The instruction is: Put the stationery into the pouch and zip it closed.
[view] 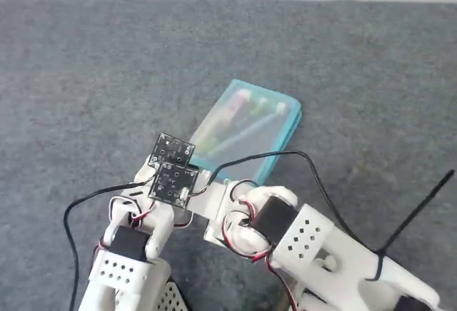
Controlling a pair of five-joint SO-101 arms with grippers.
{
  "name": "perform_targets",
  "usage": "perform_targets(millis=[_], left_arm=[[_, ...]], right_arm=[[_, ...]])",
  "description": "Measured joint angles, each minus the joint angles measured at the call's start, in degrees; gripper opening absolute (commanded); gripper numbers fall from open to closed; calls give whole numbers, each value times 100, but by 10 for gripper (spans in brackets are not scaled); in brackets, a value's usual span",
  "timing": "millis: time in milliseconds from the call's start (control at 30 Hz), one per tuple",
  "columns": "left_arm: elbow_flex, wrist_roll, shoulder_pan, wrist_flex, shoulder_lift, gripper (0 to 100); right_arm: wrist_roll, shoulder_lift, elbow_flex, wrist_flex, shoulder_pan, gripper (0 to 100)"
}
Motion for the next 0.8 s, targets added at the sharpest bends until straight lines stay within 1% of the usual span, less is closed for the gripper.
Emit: perform_targets(millis=[100,167,267,400,500,633,733,800], left_arm=[[0,9,9,0,0,9],[0,9,18,0,0,9],[0,9,-70,0,0,10],[0,9,-79,0,0,10],[0,9,-79,0,0,10],[0,9,-79,0,0,10],[0,9,-79,0,0,10],[0,9,-79,0,0,10]], right_arm=[[18,-290,-18,352,255,274],[167,-651,-18,668,325,317],[457,-1266,-18,1143,343,325],[624,-1899,-18,1521,431,325],[695,-2075,-18,1521,897,327],[1169,-2092,-18,1301,1618,329],[1600,-2101,35,888,1767,333],[1846,-2084,220,668,1793,363]])
